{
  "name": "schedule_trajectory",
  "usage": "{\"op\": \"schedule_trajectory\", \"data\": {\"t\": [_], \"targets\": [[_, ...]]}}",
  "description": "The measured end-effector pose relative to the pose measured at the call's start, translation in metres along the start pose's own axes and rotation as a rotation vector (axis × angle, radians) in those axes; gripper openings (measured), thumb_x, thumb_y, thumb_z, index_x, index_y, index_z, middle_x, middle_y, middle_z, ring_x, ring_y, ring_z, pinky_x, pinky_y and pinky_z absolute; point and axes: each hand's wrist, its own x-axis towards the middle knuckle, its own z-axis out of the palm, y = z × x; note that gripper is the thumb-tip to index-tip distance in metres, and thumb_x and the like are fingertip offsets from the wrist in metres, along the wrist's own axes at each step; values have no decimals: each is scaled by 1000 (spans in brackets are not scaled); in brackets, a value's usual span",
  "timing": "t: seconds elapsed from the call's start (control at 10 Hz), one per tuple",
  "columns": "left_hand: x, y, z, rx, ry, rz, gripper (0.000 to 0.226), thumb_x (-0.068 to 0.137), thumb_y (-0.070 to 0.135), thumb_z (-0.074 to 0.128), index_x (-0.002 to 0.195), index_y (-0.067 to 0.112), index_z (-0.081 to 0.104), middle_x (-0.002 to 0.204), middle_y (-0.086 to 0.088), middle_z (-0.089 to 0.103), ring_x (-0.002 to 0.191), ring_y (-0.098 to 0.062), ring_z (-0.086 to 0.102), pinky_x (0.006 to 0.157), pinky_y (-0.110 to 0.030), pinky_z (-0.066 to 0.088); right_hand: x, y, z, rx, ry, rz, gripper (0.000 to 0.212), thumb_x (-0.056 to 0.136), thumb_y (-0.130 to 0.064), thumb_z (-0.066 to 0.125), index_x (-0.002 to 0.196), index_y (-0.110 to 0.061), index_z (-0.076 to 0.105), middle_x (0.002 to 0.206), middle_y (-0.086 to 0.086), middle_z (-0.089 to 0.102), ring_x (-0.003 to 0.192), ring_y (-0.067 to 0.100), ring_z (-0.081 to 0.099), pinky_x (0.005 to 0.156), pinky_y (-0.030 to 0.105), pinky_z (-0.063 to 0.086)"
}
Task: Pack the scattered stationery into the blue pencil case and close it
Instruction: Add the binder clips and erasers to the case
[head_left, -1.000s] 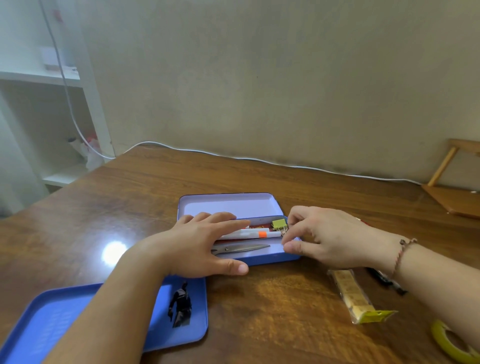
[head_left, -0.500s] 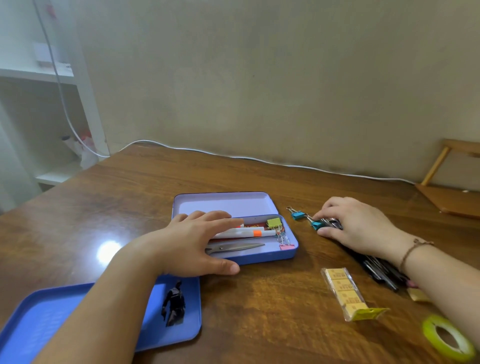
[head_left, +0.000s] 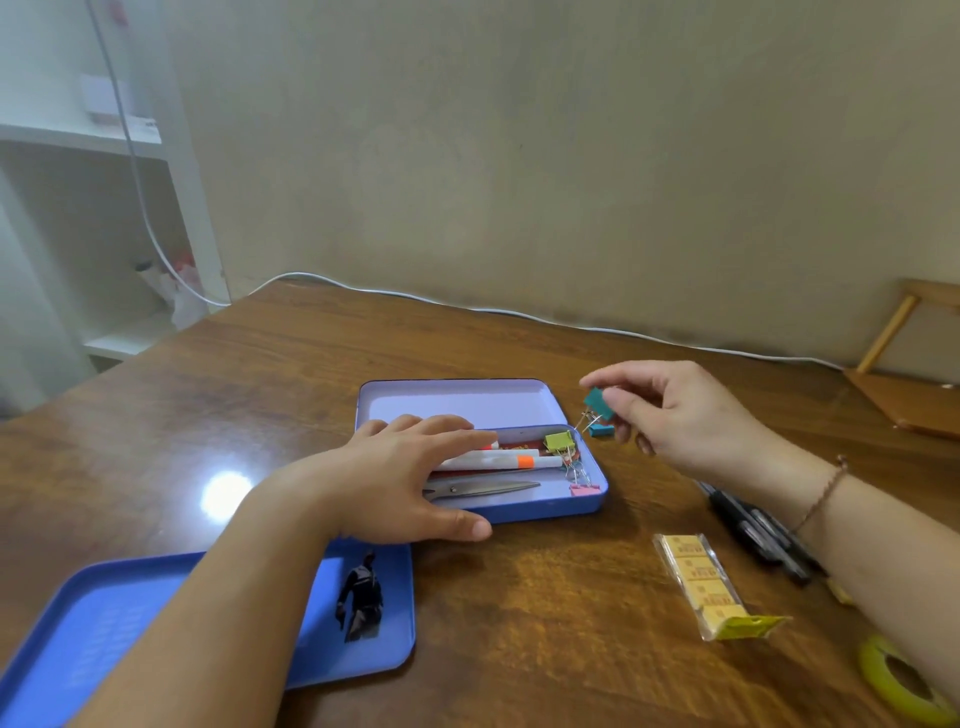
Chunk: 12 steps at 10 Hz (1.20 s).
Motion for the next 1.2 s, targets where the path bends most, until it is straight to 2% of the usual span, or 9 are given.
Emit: {"op": "schedule_trajectory", "data": {"t": [0.1, 0.3, 0.5, 0.6, 0.7, 0.8, 0.9, 1.1, 1.2], "targets": [[0, 0, 0, 0, -2, -5, 81, 79, 72, 54, 148, 52, 16, 158, 22, 14, 144, -11, 15, 115, -36, 11, 8, -11, 5, 23, -62, 92, 16, 96, -20, 57, 95, -28, 71, 71, -5, 68, 58, 7, 61, 50, 20, 43], [-1, 1, -1, -6, -13, -10, 81, 79, 72, 54, 148, 53, 15, 158, 22, 13, 144, -11, 14, 116, -36, 11, 7, -9, 12, 36, -139, 254, 9, 91, -18, 63, 88, -21, 71, 77, -3, 69, 60, 9, 57, 47, 18, 41], [-1, 1, -1, 5, -14, -14, 81, 79, 72, 54, 148, 52, 15, 159, 21, 13, 144, -12, 14, 116, -37, 11, 4, -2, 21, -8, -113, 252, 11, 90, -22, 65, 87, -27, 73, 96, -9, 69, 92, 7, 59, 62, 23, 48], [-1, 2, -1, -3, -15, -15, 81, 79, 72, 54, 148, 53, 16, 158, 22, 13, 144, -11, 14, 115, -36, 11, 4, -1, 24, -40, -131, 236, 11, 90, -22, 65, 85, -28, 73, 92, -13, 64, 87, 5, 55, 58, 19, 43], [-1, 1, -1, 1, -18, -16, 80, 79, 73, 53, 147, 53, 16, 158, 23, 12, 144, -12, 14, 116, -37, 11, 5, 2, 27, -60, -153, 232, 10, 89, -24, 66, 83, -29, 73, 95, -16, 61, 96, 7, 53, 69, 23, 43], [-1, 2, -2, 3, -24, -16, 81, 79, 73, 52, 148, 53, 15, 159, 22, 12, 144, -12, 13, 116, -37, 10, 7, 4, 29, -191, -148, 192, 10, 88, -24, 67, 83, -31, 71, 100, -13, 60, 97, 7, 51, 70, 22, 41], [-2, 2, -2, 3, -23, -16, 81, 79, 73, 52, 148, 52, 15, 159, 21, 12, 144, -13, 14, 116, -38, 10, 6, 3, 29, -262, -126, 134, 9, 88, -26, 67, 87, -34, 69, 99, -13, 59, 88, 4, 52, 62, 16, 38], [-1, 1, -2, -1, -30, -18, 81, 79, 74, 52, 148, 53, 15, 159, 22, 11, 144, -12, 13, 116, -38, 10, 4, 1, 31, -397, -137, 71, 9, 80, -36, 72, 89, -36, 69, 98, -11, 58, 91, 10, 55, 76, 33, 55], [-1, 2, -2, 1, -30, -19, 81, 79, 73, 52, 148, 53, 15, 159, 21, 11, 145, -13, 13, 116, -38, 10, 4, 1, 30, -392, -134, 74, 10, 80, -36, 73, 89, -36, 69, 99, -11, 58, 92, 10, 55, 78, 34, 55]]}}
